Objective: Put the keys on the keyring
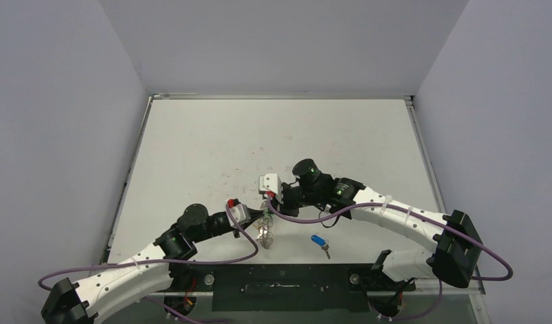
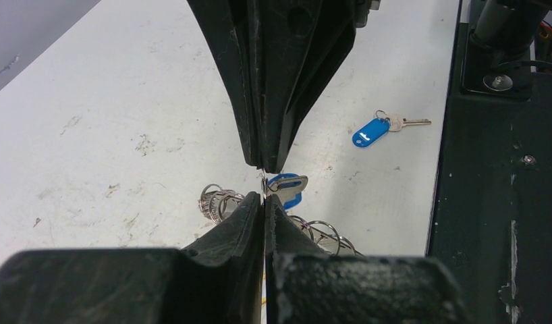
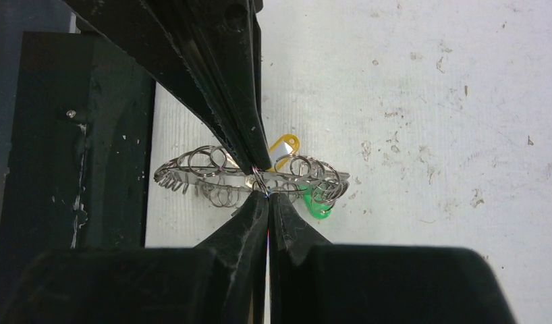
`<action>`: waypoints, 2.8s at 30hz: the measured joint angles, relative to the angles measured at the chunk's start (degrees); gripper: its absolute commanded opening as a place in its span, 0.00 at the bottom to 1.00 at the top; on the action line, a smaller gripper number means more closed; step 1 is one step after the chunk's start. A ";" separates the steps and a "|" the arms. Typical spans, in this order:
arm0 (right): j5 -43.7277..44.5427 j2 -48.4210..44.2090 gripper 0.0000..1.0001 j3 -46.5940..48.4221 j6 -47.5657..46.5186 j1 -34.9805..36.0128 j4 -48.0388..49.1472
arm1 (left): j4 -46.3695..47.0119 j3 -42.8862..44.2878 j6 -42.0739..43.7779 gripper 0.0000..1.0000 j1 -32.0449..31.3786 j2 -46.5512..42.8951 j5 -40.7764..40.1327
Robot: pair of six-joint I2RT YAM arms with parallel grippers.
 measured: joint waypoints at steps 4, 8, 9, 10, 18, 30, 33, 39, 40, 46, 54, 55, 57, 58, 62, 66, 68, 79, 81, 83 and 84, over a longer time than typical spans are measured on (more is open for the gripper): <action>0.57 0.00 0.00 0.00 0.33 -0.74 -0.28 | -0.28 0.00 0.00 0.00 0.00 -0.79 -0.02; 0.57 0.00 0.00 0.00 0.61 -1.03 -0.33 | -0.26 -0.02 0.00 0.00 0.00 -1.25 -0.02; 0.57 0.00 0.00 0.00 0.68 -1.07 -0.31 | -0.24 -0.02 -0.02 0.00 0.00 -1.27 -0.02; 0.57 0.02 0.00 0.00 0.76 -1.07 -0.26 | -0.22 -0.04 -0.02 0.00 0.00 -1.29 -0.02; 0.28 2.19 0.00 -0.37 1.88 -1.22 1.49 | 1.97 -1.66 -0.98 0.00 0.00 -1.46 -0.07; -1.14 2.36 0.02 -5.57 3.63 -1.55 10.19 | 2.34 -2.16 -1.31 0.00 0.00 -2.01 -0.07; -1.42 2.36 0.04 -6.32 3.82 -1.66 11.65 | 2.36 -2.19 -1.31 0.00 0.00 -2.03 -0.11; -2.03 2.32 0.11 -8.83 5.20 -2.08 16.39 | 2.29 -2.27 -1.31 0.00 0.02 -2.05 -0.31; -2.05 2.32 0.12 -9.25 5.51 -2.08 17.20 | 2.27 -2.27 -1.31 0.00 0.00 -2.05 -0.33; -2.12 2.25 0.31 -11.76 7.45 -2.75 22.45 | 2.25 -2.34 -1.31 0.00 0.00 -2.19 -0.42; -1.77 2.25 0.47 -12.57 8.87 -3.32 24.68 | 2.34 -2.62 -1.36 0.00 0.00 -2.56 -0.09; -1.70 2.25 0.47 -12.68 9.07 -3.45 24.92 | 2.36 -2.64 -1.36 0.00 0.00 -2.58 -0.02; -1.64 2.25 0.47 -13.14 9.62 -3.54 25.73 | 2.36 -2.64 -1.36 0.00 0.00 -2.60 0.00; -1.64 2.25 0.45 -13.33 9.79 -3.54 26.16 | 2.34 -2.64 -1.36 0.00 0.00 -2.60 -0.02; -1.99 2.25 0.29 -14.10 10.49 -3.52 27.69 | 2.36 -2.67 -1.33 0.00 0.00 -2.60 -0.07; -3.74 2.27 0.12 -14.40 11.17 -3.43 28.33 | 2.56 -2.71 -1.31 0.00 0.00 -2.60 -0.22; -4.66 2.27 0.12 -14.40 11.23 -3.43 28.41 | 2.80 -2.73 -1.31 0.00 0.00 -2.60 -0.22; -8.20 0.66 0.27 -15.10 9.44 -4.70 25.99 | 2.62 -3.04 -1.31 0.00 0.00 -4.02 -0.13; -8.39 -0.66 0.32 -14.95 7.85 -4.79 22.77 | 2.80 -3.04 -1.31 0.00 0.00 -4.39 -0.17; -8.63 -1.62 0.33 -14.47 6.40 -5.03 19.87 | 2.75 -3.04 -1.31 0.00 0.00 -4.59 -0.20; -8.79 -2.01 0.34 -14.12 5.55 -5.07 18.34 | 2.78 -3.04 -1.31 0.00 0.00 -4.59 -0.22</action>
